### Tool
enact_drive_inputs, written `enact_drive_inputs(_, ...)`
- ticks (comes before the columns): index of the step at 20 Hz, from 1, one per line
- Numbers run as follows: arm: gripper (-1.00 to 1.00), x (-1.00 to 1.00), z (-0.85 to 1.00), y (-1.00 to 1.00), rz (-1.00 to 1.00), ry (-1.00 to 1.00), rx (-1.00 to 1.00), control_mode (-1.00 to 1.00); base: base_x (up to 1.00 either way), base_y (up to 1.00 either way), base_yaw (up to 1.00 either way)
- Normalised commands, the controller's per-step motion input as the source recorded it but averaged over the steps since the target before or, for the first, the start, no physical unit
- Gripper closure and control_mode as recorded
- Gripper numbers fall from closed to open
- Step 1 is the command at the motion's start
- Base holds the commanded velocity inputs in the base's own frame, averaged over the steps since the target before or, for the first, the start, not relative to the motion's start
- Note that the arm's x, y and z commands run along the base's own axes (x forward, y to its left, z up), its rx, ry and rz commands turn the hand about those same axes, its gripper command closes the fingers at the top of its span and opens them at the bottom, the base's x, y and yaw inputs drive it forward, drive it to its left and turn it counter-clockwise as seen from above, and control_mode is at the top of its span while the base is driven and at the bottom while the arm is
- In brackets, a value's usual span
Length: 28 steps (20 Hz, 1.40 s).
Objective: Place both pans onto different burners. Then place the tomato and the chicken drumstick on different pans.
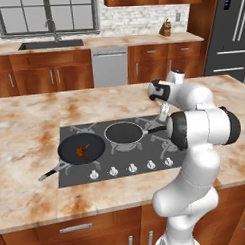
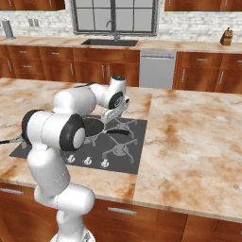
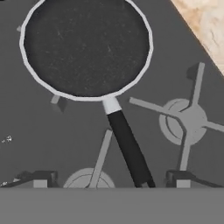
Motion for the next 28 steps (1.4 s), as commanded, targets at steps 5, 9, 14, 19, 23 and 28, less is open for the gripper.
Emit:
enact_drive_inputs(5,-1.00,-0.59,0.39,0.02,-0.52,0.00,0.00,-1.00,0.00,0.00,0.00)
enact_drive_inputs(9,-1.00,-0.65,0.33,0.00,-0.55,0.00,0.00,-1.00,0.00,0.00,0.00)
enact_drive_inputs(14,-1.00,-0.50,0.30,0.02,-0.43,0.00,0.00,-1.00,0.00,0.00,0.00)
enact_drive_inputs(19,-1.00,-0.15,0.26,0.08,-0.34,-0.01,0.00,-1.00,0.00,0.00,0.00)
enact_drive_inputs(23,-1.00,-0.17,0.06,-0.02,-0.09,-0.10,0.02,-1.00,0.00,0.00,0.00)
enact_drive_inputs(28,-1.00,-0.32,0.30,-0.02,-0.10,-0.03,0.16,-1.00,0.00,0.00,0.00)
